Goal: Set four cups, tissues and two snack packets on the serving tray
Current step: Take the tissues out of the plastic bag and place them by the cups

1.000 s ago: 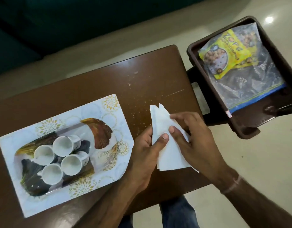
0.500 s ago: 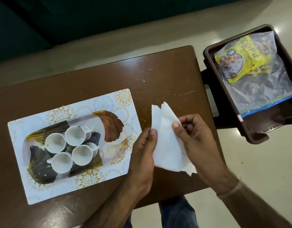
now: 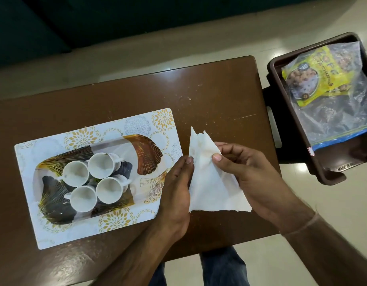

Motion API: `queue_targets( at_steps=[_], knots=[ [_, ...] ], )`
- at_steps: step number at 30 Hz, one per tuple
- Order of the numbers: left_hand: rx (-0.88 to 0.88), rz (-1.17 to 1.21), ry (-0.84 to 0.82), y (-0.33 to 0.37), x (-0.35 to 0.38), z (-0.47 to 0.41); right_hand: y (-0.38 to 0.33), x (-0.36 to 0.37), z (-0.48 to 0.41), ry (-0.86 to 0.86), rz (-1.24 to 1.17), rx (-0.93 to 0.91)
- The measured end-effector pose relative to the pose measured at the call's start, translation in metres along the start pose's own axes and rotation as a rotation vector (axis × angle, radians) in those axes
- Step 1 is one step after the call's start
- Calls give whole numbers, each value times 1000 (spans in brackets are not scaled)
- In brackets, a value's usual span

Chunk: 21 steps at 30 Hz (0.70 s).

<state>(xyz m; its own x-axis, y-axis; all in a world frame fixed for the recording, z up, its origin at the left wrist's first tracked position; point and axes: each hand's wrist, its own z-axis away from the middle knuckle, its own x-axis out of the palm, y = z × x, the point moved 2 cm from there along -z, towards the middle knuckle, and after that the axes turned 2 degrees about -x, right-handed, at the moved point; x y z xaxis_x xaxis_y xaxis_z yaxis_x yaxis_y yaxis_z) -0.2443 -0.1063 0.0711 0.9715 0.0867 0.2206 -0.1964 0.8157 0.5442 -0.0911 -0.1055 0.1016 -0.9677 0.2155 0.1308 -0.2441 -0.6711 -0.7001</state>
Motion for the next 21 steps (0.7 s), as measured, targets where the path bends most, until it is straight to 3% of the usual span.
queue_targets(
  at_steps=[2,6,8,12,17,21],
  knots=[
    [0,13,10,0,-2,-1,-2,2,-3,15,9,-34],
    [16,-3,32,1,-6,0,0,3,-2,216,338,-292],
    [10,-5,22,2,-7,0,3,6,0,226,404,-364],
    [0,-37,-27,9,-10,-2,7,11,2,175,594,-518],
    [22,-96,4,18,-14,-4,-3,10,5,68,479,-529],
    [160,-279,0,21,-14,-3,-11,15,1,-92,573,-514]
  ],
)
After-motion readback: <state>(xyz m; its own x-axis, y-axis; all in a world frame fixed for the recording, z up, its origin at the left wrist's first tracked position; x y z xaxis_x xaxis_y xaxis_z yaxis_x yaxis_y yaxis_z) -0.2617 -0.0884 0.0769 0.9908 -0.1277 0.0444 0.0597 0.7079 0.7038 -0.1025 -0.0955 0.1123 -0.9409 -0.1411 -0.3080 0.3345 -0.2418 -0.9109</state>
